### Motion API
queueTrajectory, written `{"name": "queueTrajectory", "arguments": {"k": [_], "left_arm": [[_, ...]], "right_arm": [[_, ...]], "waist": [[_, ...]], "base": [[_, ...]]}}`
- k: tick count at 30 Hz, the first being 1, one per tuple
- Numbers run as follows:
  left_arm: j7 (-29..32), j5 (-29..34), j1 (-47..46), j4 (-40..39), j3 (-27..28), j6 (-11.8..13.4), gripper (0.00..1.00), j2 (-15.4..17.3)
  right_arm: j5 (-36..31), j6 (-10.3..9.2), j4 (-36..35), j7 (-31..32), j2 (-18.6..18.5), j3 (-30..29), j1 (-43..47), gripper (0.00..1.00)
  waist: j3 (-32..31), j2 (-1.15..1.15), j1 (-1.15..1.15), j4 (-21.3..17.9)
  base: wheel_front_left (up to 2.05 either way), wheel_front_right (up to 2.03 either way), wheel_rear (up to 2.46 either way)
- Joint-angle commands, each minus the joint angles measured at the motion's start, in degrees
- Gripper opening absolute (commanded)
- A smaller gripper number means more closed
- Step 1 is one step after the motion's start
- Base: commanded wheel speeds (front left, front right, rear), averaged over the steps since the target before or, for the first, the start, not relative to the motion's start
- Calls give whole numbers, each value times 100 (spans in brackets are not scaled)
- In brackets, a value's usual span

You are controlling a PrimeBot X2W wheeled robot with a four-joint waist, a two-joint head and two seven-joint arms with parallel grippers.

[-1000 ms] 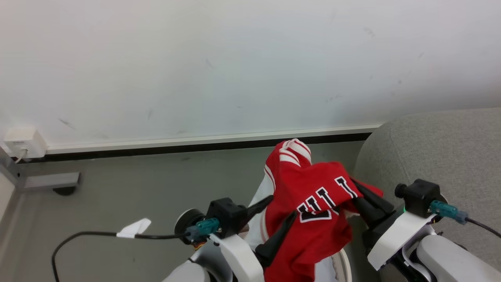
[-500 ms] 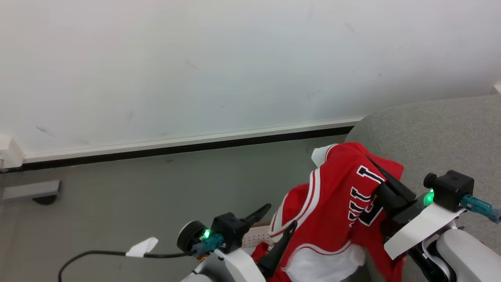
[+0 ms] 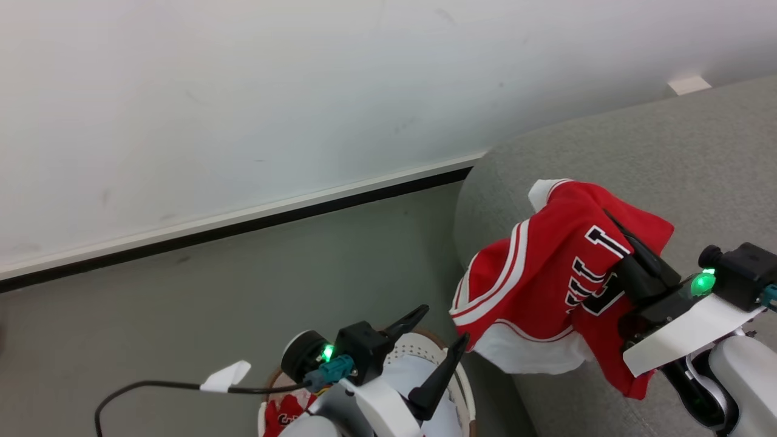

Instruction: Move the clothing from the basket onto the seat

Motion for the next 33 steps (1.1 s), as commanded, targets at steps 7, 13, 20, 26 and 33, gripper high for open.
{"name": "queueTrajectory", "arguments": {"k": [7,13,20,26,33], "left_arm": [[-22,90,-220,-15,-50,-38,100,4],[92,171,-500,-80,-98,-113,100,18],[345,381,-1251,-239,-178,-310,100,73],[439,593,-2033,-202,-188,-478,100,70],[252,667,-2606,-50,-203,-577,100,-62]], "right_arm": [[-111,-1,-237,-20,-153,-454,168,0],[-149,-1,-463,-20,-116,-1103,267,0],[-186,-2,-450,-13,-106,-2111,-197,0],[-167,-1,-15,352,-231,-3124,-1329,0],[-872,-1,1216,891,-576,-4505,-2986,0]], "waist": [[415,-1,0,-740],[873,-1,0,-885],[1994,-1,0,-591],[3030,-1,0,-195],[3829,-1,0,314]], "base": [[0,0,0],[0,0,0],[0,0,0],[0,0,0],[0,0,0]]}}
